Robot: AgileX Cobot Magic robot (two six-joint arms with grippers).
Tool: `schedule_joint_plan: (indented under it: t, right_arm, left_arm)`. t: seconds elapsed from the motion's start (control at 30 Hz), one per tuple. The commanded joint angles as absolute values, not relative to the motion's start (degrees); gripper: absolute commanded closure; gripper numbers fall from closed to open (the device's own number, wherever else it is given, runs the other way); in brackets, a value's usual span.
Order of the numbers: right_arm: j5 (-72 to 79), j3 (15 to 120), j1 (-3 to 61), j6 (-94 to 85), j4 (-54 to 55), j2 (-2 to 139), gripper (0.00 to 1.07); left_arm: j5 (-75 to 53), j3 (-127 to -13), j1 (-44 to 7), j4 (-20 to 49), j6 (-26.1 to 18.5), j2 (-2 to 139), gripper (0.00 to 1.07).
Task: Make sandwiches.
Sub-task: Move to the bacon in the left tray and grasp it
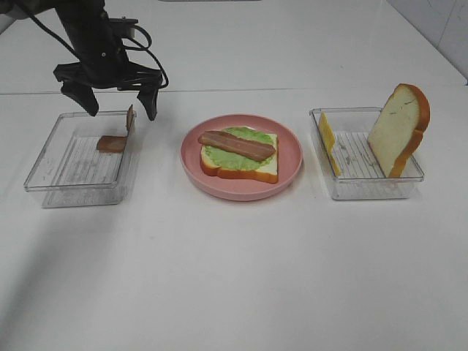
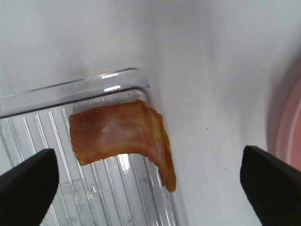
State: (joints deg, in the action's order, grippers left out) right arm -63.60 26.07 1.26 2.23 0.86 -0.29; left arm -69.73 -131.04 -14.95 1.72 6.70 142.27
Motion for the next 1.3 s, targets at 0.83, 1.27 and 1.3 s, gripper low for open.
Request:
schedule_joint_plan:
  t: [0.83, 1.27, 1.3]
  right_arm:
    - [-63.0, 25.9, 1.0, 2.0, 1.0, -1.7, 0.09]
    - [-63.0, 25.9, 1.0, 2.0, 1.0, -1.7, 0.09]
    - [-63.0, 25.9, 1.0, 2.0, 1.0, -1.7, 0.09]
  left_arm:
    - [-71.3, -131.3, -15.1, 3.6, 6.4, 142.8, 0.63]
    - [-71.3, -131.3, -15.1, 3.4, 5.4, 142.8, 1.07]
    - [-71.3, -131.3, -15.1, 3.3, 5.3, 142.8, 1.07]
